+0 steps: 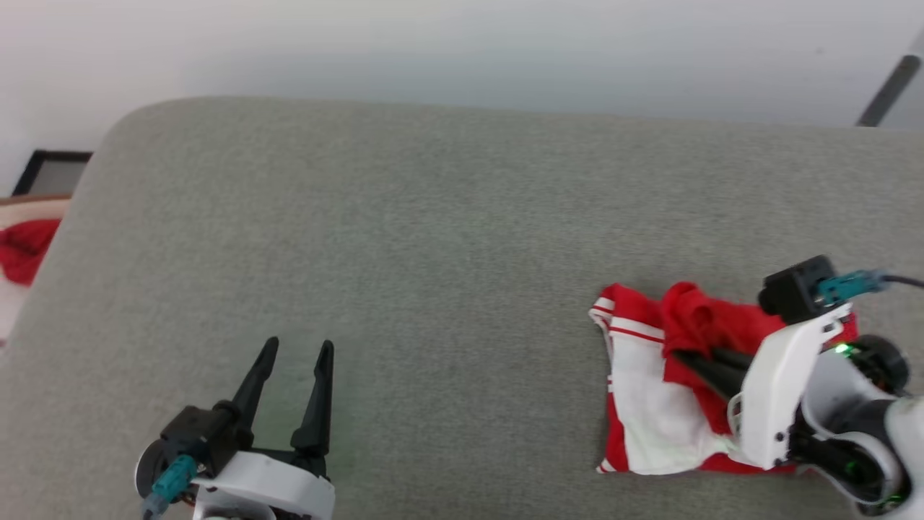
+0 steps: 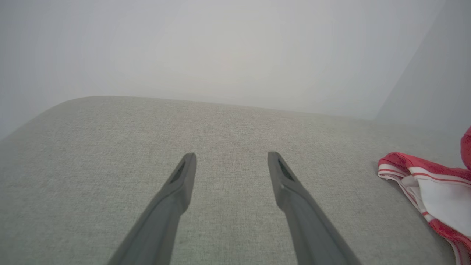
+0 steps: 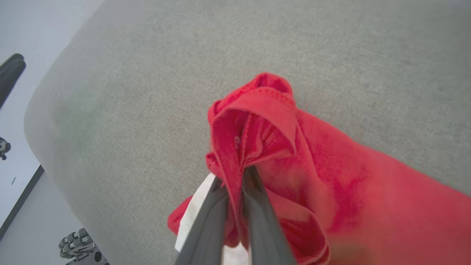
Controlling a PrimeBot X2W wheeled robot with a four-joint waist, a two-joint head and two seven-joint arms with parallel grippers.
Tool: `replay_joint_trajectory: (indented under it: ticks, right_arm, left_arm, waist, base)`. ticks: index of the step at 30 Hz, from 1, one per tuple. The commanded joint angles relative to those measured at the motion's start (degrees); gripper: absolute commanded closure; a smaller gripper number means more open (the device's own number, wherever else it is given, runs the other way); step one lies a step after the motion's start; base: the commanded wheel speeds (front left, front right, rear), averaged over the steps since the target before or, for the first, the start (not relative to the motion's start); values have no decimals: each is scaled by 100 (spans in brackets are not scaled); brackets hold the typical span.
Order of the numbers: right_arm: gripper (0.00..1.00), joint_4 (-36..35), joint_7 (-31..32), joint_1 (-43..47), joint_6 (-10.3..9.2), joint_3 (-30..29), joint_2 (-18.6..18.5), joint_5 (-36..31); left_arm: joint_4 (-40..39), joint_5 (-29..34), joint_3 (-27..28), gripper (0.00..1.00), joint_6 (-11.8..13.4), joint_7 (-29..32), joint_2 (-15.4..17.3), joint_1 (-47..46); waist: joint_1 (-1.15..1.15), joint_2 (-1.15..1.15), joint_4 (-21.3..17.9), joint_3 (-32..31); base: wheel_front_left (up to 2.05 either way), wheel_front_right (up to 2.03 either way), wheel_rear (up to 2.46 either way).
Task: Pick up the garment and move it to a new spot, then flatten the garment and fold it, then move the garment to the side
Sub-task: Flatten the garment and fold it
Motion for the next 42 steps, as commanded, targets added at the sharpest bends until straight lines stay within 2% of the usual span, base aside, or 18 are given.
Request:
replay_joint_trajectory:
  ticks: [1, 8, 15, 16, 18, 19, 25, 30, 37, 42]
  right_arm:
    - [100, 98, -41, -60, -5, 48, 47, 2]
    - [100, 1121, -210, -182, -5, 401, 66, 58]
    - [100, 1679, -656, -290, -5, 747, 131, 152]
    - [80, 1711, -705, -330, -5, 797, 145, 173]
    - [3, 1726, -827, -385, -5, 841, 166, 227]
    - [0, 1721, -876, -418, -5, 859, 166, 264]
    - [0, 1488, -1135, -455, -5, 926, -28, 597]
    - [0, 1305, -1514, -392, -5, 935, -358, 889]
    - [0, 1396, -2479, -285, -5, 775, -789, 1113]
    - [0, 1899, -3337, -183, -5, 711, -760, 735]
  left_arm:
    - [10, -29, -1, 0, -12, 3, -6, -53]
    - [61, -80, -114, 0, -12, 3, -73, -202]
    - [145, -112, -143, 0, -12, 3, -102, -263]
    - [157, -119, -129, 0, -12, 3, -95, -240]
    - [195, -126, -109, 0, -12, 3, -82, -194]
    - [205, -133, -101, 0, -12, 3, -74, -175]
    - [254, -201, -105, 0, -12, 3, 15, -79]
    - [338, -268, -160, 0, -13, 3, 79, -13]
    - [526, -417, -294, 0, -13, 3, 133, 57]
    - [643, -470, -299, 0, -13, 3, 173, 111]
  waist:
    - [0, 0, 152, 99]
    - [0, 0, 422, 312]
    - [0, 0, 497, 324]
    - [0, 0, 478, 298]
    - [0, 0, 424, 230]
    - [0, 0, 386, 189]
    - [0, 0, 104, -100]
    - [0, 0, -173, -346]
    - [0, 0, -497, -562]
    - [0, 0, -659, -684]
  base:
    - [0, 0, 0]
    - [0, 0, 0]
    - [0, 0, 0]
    - [0, 0, 0]
    - [0, 0, 0]
    - [0, 0, 0]
    - [0, 0, 0]
    - [0, 0, 0]
    - [0, 0, 0]
    - [0, 0, 0]
